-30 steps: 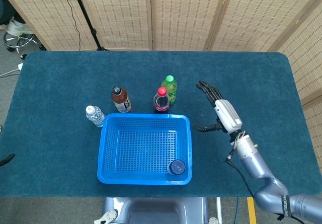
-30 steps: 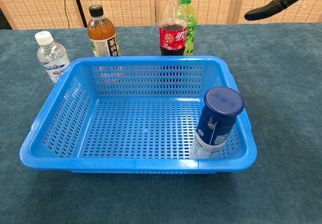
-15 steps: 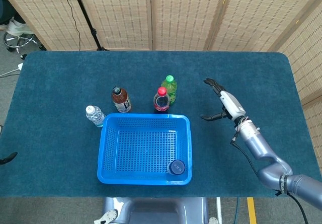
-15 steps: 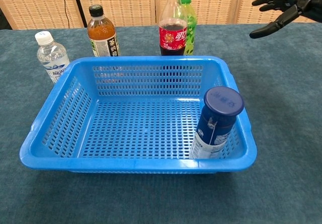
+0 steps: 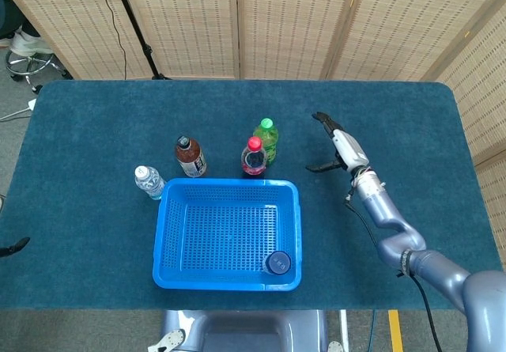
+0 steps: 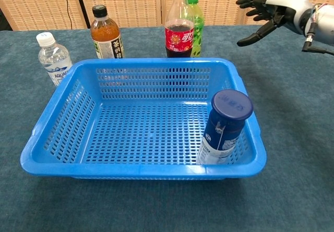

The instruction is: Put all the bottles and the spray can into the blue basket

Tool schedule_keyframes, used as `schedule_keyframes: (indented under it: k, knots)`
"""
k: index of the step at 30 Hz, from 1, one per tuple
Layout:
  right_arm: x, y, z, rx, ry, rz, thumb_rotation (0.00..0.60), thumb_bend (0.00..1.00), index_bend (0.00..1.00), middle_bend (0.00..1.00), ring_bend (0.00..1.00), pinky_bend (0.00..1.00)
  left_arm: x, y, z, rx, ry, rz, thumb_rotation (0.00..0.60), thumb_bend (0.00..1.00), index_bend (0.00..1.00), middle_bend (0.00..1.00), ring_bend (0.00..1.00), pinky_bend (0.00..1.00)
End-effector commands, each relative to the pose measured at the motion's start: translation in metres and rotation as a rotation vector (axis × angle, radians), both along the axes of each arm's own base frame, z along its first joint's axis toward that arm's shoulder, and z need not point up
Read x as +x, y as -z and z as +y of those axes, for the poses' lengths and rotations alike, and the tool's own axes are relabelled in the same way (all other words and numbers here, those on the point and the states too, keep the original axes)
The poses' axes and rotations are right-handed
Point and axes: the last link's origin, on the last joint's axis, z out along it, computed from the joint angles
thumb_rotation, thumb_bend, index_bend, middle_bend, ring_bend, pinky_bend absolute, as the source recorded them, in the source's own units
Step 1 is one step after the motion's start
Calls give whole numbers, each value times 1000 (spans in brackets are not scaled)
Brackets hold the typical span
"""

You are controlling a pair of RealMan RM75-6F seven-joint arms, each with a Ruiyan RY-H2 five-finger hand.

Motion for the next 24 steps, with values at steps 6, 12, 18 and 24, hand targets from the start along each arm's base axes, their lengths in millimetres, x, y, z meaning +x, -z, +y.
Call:
schedule_keyframes:
  k: [6,12,18,24]
  knots:
    - [26,25,-12,54,2,-50,600,0,0,0,0,0,-2,1,5,-8,-18,2,600,62,0,0,0,0]
    - [36,38,-18,70,12,-62,600,0,0,0,0,0,-3,2,8,-12,-28,3,600,63,0,0,0,0]
    - [49,49,-24,87,19,-91,600,0,0,0,0,0,-5,3,11,-15,-43,3,600,63,0,0,0,0]
    - [58,55,-29,113,35,-150,600,0,0,0,0,0,-7,2,12,-11,-55,-2,600,63,0,0,0,0]
